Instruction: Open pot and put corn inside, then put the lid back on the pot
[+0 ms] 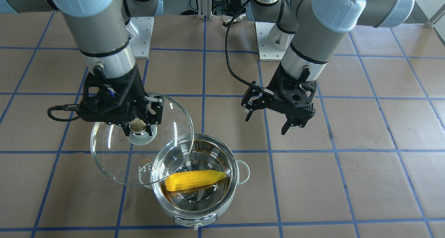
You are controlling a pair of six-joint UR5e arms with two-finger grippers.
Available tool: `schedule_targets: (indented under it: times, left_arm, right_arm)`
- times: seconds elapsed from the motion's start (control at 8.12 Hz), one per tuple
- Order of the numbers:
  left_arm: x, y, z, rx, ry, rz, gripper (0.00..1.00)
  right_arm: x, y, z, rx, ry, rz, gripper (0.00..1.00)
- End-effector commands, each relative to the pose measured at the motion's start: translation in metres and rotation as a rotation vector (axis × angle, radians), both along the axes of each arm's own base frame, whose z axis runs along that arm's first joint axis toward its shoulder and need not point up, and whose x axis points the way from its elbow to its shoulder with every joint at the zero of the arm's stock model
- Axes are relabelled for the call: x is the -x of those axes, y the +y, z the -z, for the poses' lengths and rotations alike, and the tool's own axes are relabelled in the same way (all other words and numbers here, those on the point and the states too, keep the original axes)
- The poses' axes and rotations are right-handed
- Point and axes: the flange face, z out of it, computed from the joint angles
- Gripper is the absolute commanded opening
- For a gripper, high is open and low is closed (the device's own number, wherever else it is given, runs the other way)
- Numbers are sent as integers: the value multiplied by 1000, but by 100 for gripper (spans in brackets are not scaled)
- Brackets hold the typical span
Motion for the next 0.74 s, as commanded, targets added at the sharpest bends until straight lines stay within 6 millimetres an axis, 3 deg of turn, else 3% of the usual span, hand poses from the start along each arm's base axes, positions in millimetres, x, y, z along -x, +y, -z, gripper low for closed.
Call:
schedule_targets:
  times: [0.0, 0.37, 0.62]
  left_arm:
    - [-57, 33, -35, -90, -51, -137, 100]
    - [-62, 45, -36, -155, -66, -260, 100]
    - [-69, 49, -38, -141, -136, -282, 100]
  right_arm:
    - [-64, -36, 60, 46, -42, 62, 35]
    - [-85, -45, 88, 53, -60, 89, 35]
    - [-95, -43, 94, 45, -64, 96, 35]
